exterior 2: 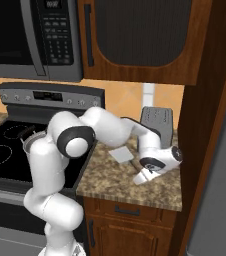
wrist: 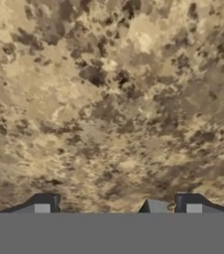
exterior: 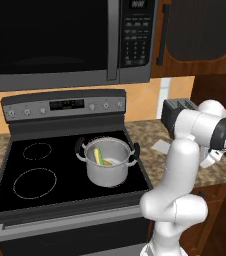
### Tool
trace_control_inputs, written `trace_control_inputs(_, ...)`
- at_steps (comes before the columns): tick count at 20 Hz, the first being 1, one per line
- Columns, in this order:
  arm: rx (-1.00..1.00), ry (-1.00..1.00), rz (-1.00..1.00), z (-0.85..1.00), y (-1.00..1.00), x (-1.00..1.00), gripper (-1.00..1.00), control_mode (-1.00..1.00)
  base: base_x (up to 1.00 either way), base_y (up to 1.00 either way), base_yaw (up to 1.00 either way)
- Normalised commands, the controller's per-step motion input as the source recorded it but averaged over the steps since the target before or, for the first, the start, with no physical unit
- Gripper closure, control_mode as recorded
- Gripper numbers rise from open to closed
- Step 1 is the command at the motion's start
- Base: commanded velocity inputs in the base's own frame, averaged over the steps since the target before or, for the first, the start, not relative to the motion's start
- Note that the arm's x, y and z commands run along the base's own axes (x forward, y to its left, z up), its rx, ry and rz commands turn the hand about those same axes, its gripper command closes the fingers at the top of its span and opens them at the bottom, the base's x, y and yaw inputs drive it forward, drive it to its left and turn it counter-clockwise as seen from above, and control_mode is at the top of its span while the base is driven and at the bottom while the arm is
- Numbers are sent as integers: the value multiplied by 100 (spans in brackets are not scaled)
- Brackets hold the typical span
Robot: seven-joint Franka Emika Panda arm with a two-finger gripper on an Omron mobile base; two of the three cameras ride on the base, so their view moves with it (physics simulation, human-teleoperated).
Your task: Put the cucumber and corn in the pot. Retrieve the spatula and lightly stir the vegetables in the pot.
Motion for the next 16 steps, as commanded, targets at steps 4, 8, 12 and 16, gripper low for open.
trace_control_inputs(4, 0, 0, -7, -28, 8, 13, 100, -100, 0, 0, 0)
trace_control_inputs(8, 0, 0, -3, -1, 0, -12, 100, -100, 0, 0, 0)
trace_control_inputs(12, 0, -11, 0, 55, 0, -51, 100, -100, 0, 0, 0)
trace_control_inputs(16, -5, -4, 0, 97, 24, -54, 100, -100, 0, 0, 0)
